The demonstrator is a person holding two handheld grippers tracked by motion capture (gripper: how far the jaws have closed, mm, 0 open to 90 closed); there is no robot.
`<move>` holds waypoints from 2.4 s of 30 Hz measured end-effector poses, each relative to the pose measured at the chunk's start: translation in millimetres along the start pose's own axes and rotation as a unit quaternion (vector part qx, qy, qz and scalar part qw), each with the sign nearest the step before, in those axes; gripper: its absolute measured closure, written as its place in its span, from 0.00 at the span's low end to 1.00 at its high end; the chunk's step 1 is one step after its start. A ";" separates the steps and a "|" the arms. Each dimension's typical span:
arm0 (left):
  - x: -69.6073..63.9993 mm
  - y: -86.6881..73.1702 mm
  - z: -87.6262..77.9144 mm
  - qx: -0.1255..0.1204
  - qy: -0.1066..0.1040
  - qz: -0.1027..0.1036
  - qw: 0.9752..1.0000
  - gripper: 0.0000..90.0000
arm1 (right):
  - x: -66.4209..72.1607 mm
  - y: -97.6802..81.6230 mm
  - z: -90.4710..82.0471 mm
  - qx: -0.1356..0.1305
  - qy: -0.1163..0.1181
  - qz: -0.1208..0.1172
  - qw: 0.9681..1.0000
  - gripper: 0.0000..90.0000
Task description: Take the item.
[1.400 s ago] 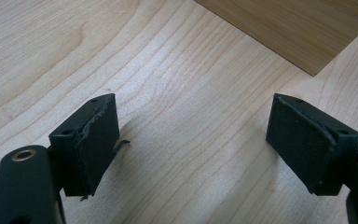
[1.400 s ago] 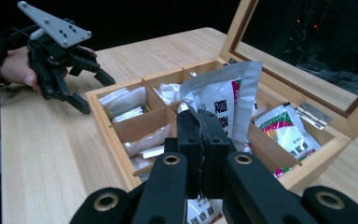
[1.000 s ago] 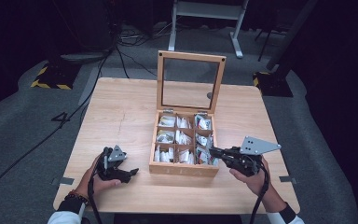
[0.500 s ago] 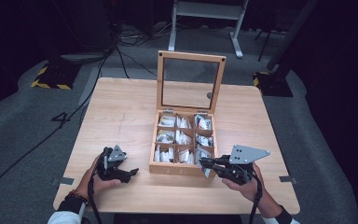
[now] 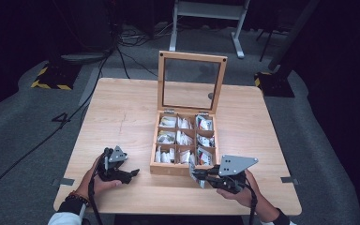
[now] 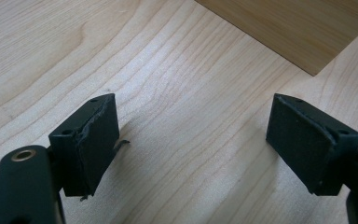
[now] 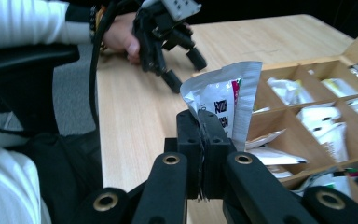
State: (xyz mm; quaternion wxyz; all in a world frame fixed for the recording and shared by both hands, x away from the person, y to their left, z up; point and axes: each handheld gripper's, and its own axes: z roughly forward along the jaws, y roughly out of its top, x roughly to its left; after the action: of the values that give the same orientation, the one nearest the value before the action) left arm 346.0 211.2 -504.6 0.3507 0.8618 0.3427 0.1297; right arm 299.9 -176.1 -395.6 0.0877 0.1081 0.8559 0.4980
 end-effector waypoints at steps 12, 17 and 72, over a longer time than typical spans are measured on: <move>-0.1 0.0 0.0 0.000 0.000 0.000 1.000 0.20 | 10.6 -18.4 22.3 0.055 0.034 -0.015 0.998 0.99; -0.2 0.0 0.0 0.000 0.000 -0.001 1.000 0.19 | 12.1 -27.3 32.4 0.083 0.041 -0.022 0.995 0.98; 0.1 0.0 0.0 0.000 0.000 0.000 1.000 0.19 | 8.3 -51.3 71.9 0.144 0.044 0.005 0.989 0.44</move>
State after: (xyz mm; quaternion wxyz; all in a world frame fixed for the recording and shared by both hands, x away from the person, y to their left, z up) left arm 346.1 211.2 -504.5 0.3503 0.8619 0.3429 0.1297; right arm 305.5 -138.5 -475.7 0.0311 0.1017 0.9212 0.3743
